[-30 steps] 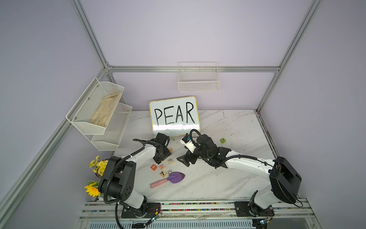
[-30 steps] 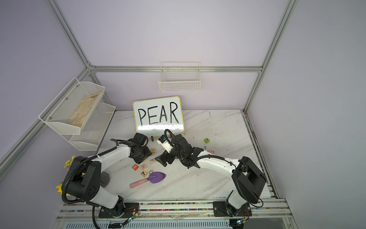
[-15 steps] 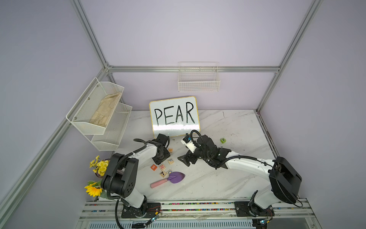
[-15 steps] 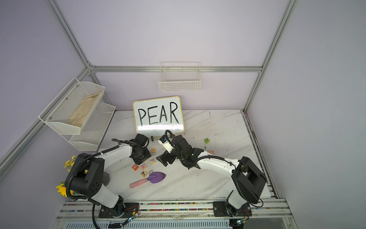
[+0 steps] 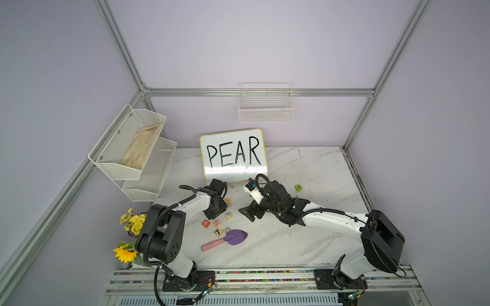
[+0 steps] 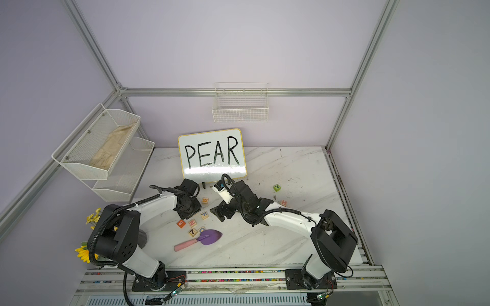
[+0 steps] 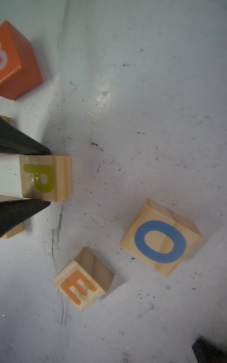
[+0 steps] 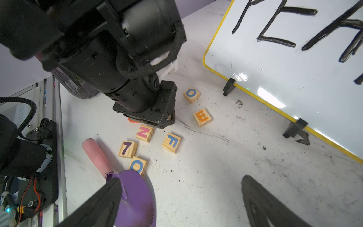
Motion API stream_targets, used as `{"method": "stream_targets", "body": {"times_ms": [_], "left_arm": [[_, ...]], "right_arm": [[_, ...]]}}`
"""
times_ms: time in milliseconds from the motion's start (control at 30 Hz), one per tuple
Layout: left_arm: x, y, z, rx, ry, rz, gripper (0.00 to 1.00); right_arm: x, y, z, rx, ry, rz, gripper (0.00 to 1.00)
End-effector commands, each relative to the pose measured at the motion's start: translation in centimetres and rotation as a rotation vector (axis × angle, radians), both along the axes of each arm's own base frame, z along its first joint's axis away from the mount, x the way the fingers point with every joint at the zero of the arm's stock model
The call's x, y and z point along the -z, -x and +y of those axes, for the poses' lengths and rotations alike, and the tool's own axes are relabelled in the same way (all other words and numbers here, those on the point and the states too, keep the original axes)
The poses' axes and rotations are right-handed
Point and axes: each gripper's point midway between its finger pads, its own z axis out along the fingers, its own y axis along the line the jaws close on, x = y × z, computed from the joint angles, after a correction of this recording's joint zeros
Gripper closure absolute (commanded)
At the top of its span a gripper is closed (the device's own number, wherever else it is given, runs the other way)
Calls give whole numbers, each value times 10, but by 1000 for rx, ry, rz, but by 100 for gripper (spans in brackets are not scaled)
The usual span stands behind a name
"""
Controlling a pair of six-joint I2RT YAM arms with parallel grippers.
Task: Spell the uppercase word “pear” with letter blocks
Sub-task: Pick up the letter block from the center of the board.
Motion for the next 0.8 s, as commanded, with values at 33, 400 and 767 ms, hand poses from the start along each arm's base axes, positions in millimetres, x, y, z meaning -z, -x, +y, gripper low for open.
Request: {"method": "stream_targets", "body": {"times_ms": [33,400,767], "left_arm": [[-1,0,8,8,-40,9,63],[-21,-9,16,78,-111,-23,65],[-70,-31,-5,275,-104,-166,66]], "right_arm": [[-11,-1,-2,7,-14,-45,3],[-10,-3,-3,25,-16,-48,3],[-30,-11,-16,81,-16,-117,3]]}}
